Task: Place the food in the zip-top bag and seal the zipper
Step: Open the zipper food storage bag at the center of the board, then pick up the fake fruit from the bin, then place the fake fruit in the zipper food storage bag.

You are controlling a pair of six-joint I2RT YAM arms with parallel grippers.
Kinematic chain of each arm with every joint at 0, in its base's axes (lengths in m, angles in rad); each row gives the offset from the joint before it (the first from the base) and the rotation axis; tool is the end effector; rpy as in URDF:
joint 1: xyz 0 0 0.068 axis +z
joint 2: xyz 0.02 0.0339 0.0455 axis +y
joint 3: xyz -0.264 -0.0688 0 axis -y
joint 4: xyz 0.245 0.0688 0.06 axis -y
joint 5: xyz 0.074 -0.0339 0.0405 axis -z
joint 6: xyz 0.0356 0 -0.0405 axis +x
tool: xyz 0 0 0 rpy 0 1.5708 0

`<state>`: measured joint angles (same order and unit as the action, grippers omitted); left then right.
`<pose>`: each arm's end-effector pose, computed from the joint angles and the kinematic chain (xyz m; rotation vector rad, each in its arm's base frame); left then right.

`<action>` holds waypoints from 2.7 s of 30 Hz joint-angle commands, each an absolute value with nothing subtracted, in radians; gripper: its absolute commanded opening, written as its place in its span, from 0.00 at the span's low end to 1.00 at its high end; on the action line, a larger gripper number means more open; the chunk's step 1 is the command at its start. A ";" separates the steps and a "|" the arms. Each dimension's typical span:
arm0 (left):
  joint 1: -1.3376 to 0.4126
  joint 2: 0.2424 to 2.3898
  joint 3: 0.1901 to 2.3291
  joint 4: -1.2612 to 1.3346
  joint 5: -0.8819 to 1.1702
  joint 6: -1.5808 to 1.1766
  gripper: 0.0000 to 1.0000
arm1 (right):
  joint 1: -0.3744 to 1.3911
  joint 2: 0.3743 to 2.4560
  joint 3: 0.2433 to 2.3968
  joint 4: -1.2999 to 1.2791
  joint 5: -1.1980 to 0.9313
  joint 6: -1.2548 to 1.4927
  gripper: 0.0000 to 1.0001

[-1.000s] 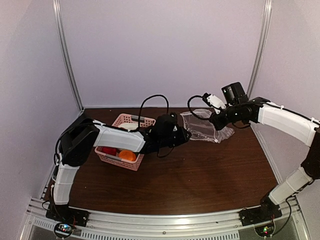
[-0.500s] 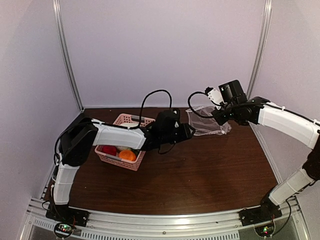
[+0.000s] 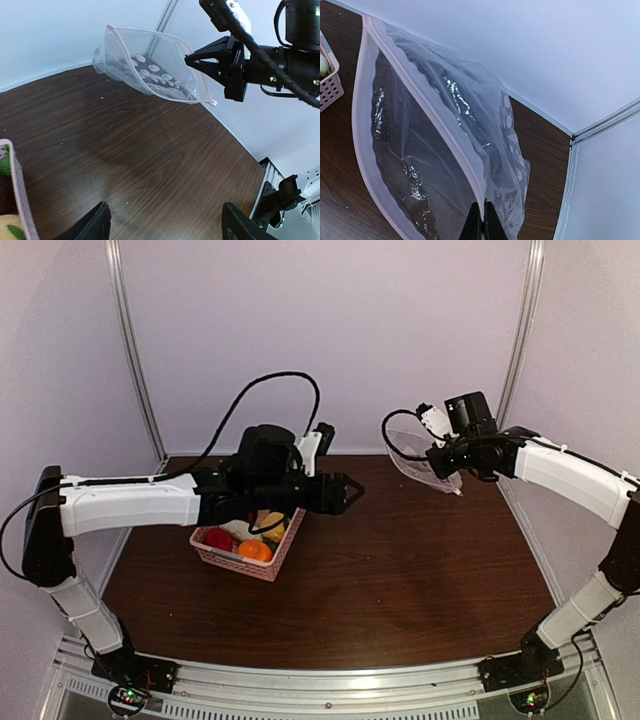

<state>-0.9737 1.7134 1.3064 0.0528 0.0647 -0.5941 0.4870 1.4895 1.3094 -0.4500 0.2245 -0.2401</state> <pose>0.2280 -0.3395 0.2949 0.4403 2.0424 -1.0749 0.3026 0.1513 0.3277 -0.6588 2.0830 -0.1075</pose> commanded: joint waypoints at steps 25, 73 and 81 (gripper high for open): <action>-0.582 1.794 1.362 -0.607 0.152 -0.379 0.83 | 0.486 1.506 1.179 -0.382 -0.109 -0.280 0.00; -0.574 1.737 1.520 -0.670 0.115 -0.399 0.40 | 0.484 1.510 1.161 -0.388 -0.165 -0.300 0.00; -0.695 1.580 1.311 -0.210 0.353 -0.420 0.35 | 0.484 1.517 1.164 -0.388 -0.198 -0.278 0.00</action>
<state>-0.6128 1.6157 1.3884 -0.4843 0.2203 -0.4023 0.4866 1.5276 1.1713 -0.3908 -0.1616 -0.2901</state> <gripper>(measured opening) 0.592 0.003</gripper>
